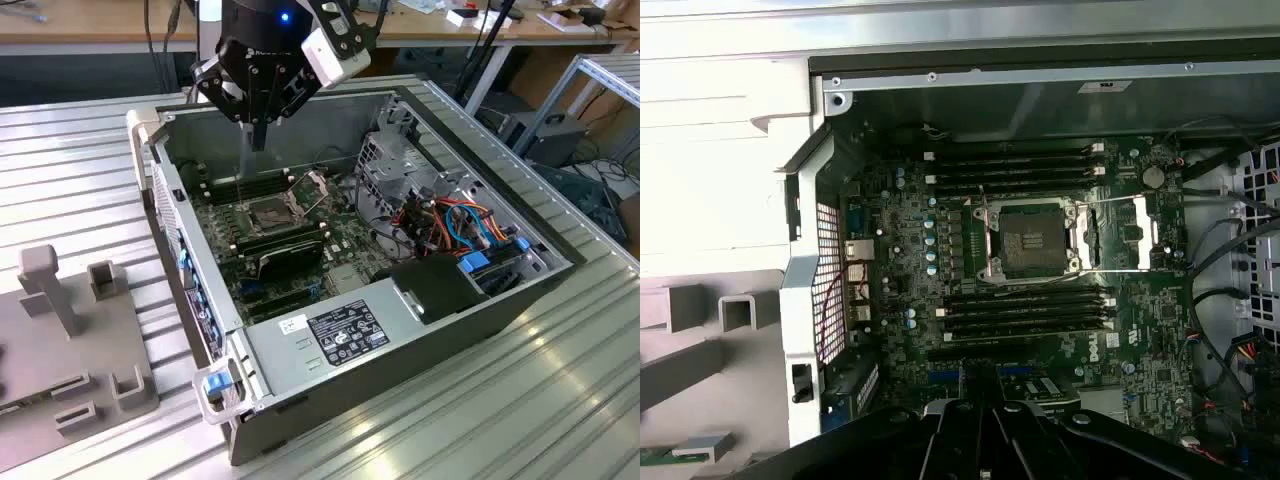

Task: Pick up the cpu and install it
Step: 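Reach for the cpu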

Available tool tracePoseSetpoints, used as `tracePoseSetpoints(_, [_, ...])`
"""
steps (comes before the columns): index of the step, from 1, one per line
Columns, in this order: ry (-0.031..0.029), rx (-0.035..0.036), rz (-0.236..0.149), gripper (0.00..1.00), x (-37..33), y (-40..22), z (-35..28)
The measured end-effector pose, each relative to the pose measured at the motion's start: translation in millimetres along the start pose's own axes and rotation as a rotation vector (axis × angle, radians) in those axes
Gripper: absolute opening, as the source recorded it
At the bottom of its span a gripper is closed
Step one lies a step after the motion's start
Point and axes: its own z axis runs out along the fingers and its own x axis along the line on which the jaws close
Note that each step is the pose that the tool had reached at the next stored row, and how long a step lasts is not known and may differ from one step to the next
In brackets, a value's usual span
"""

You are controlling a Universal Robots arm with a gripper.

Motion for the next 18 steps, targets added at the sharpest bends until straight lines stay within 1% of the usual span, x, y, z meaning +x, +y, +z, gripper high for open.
tracePoseSetpoints(13, [0.0, 0.0, 0.0, 0.11, 0.1, 0.0, 0.0])
tracePoseSetpoints(15, [-0.0001, -0.0001, 0.0, 0.11, 2.1, -0.2, 0.0])
tracePoseSetpoints(18, [0.0, 0.0, 0.0, 0.11, 8.9, -0.6, -0.2])
